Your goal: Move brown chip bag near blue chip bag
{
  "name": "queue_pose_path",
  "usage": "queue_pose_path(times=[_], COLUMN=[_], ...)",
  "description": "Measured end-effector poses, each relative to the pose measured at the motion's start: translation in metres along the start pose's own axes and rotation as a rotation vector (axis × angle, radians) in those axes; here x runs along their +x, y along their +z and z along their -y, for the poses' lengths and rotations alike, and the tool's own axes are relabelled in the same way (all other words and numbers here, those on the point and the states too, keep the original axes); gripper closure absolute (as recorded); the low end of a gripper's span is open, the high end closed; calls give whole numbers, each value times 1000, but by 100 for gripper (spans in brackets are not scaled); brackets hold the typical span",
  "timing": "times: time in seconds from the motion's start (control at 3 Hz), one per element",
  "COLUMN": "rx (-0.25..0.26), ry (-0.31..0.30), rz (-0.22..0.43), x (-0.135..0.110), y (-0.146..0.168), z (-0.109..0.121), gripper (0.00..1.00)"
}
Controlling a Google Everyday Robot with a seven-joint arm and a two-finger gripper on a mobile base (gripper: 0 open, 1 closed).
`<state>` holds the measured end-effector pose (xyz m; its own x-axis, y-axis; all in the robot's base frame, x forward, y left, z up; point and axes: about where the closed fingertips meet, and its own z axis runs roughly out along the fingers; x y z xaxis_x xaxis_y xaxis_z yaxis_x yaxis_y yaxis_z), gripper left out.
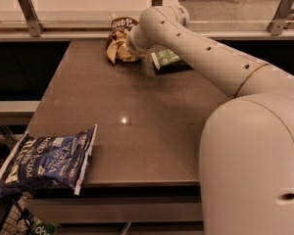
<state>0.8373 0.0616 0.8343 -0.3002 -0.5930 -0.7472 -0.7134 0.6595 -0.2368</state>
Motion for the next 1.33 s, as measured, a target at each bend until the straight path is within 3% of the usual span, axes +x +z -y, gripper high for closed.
queue_pose_path(times=[0.33, 1.33], rx=[0, 0], ry=[0, 0], rz=[0, 0], x=[0, -1], y=[0, 0], z=[0, 0], gripper=[100, 100])
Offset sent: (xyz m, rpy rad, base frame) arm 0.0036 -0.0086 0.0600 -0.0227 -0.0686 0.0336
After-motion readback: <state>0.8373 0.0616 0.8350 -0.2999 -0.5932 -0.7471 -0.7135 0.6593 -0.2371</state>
